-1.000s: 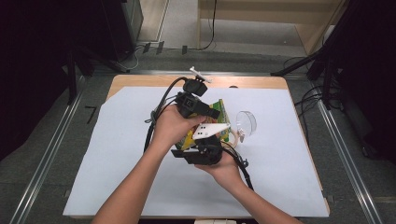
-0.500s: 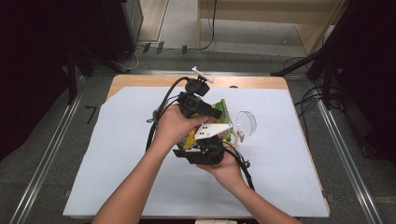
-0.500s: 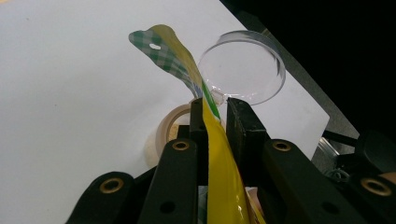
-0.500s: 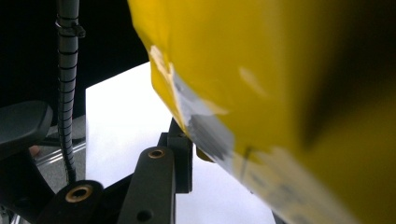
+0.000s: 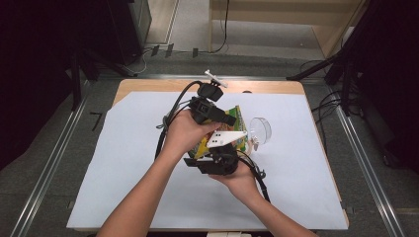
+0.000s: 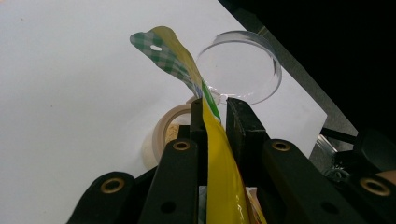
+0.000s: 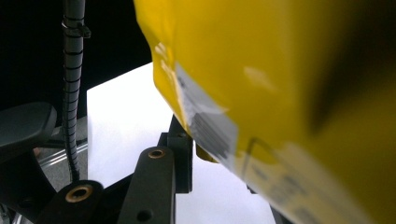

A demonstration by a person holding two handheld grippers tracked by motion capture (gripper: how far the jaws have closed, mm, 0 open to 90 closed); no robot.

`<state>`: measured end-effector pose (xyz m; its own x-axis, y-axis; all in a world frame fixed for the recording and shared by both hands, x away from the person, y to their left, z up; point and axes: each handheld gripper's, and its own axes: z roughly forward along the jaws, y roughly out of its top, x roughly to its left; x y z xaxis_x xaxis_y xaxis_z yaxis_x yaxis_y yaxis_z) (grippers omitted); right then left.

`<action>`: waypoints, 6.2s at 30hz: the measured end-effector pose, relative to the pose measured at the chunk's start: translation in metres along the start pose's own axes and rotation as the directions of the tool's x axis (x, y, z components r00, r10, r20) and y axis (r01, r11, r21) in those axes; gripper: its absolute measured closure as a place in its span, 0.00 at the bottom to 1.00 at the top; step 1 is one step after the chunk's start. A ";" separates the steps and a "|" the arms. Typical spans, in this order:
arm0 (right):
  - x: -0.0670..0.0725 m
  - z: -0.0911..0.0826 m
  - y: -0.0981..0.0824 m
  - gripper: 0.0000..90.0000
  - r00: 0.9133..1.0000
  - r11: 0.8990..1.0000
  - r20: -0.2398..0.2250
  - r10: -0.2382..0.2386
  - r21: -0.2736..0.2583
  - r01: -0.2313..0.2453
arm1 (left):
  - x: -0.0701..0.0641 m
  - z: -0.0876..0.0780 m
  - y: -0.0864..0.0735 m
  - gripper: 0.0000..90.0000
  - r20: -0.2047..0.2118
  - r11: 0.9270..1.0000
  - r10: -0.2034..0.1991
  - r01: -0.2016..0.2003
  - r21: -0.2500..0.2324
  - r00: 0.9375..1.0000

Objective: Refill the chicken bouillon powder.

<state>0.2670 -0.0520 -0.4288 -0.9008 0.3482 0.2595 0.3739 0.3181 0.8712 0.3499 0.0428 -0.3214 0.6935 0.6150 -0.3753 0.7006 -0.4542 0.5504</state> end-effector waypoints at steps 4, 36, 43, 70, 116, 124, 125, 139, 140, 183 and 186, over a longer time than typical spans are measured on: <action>0.000 -0.001 0.000 0.78 1.000 1.000 0.001 -0.001 0.001 0.001 | 0.002 -0.001 0.001 0.91 0.012 1.000 -0.005 0.005 -0.001 1.000; 0.000 0.001 0.000 0.78 1.000 1.000 -0.007 -0.011 -0.004 0.011 | 0.014 -0.001 0.000 0.91 0.046 0.999 -0.050 0.049 0.009 0.998; 0.001 0.002 0.000 0.78 1.000 1.000 -0.003 -0.007 0.003 0.007 | 0.009 -0.003 -0.002 0.91 0.021 1.000 -0.025 0.024 0.011 0.999; 0.001 0.007 -0.005 0.79 0.999 1.000 -0.035 0.030 0.006 -0.030 | 0.009 0.000 -0.003 0.91 -0.004 0.999 -0.022 0.022 0.045 1.000; 0.007 0.007 -0.004 0.79 1.000 1.000 -0.022 0.004 -0.012 -0.004 | 0.011 -0.003 -0.005 0.90 0.003 0.999 -0.034 0.034 0.037 0.999; 0.006 0.007 -0.003 0.79 1.000 1.000 -0.020 0.002 -0.009 -0.002 | 0.011 -0.004 -0.005 0.90 0.002 0.999 -0.035 0.034 0.030 0.999; 0.006 0.007 -0.003 0.79 1.000 1.000 -0.020 0.001 -0.009 -0.001 | 0.011 -0.004 -0.005 0.90 0.000 0.999 -0.035 0.035 0.030 0.999; 0.005 0.008 -0.001 0.79 1.000 1.000 -0.022 -0.001 -0.010 0.000 | 0.010 -0.005 -0.003 0.90 -0.009 0.999 -0.036 0.036 0.024 0.999; 0.005 0.007 0.000 0.79 1.000 1.000 -0.021 -0.004 -0.013 0.004 | 0.010 -0.006 -0.002 0.90 -0.010 0.999 -0.035 0.035 0.025 0.999; 0.004 0.005 0.002 0.79 1.000 1.000 -0.019 -0.002 -0.011 0.002 | 0.013 -0.004 0.000 0.90 -0.001 0.998 -0.051 0.051 0.030 0.999; 0.004 0.004 0.002 0.79 1.000 1.000 -0.022 0.005 -0.013 -0.006 | 0.014 -0.003 0.001 0.90 -0.001 0.998 -0.052 0.052 0.034 0.999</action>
<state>0.2652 -0.0464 -0.4283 -0.9034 0.3306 0.2731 0.3760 0.3043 0.8752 0.3596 0.0528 -0.3238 0.6557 0.6386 -0.4027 0.7412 -0.4430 0.5043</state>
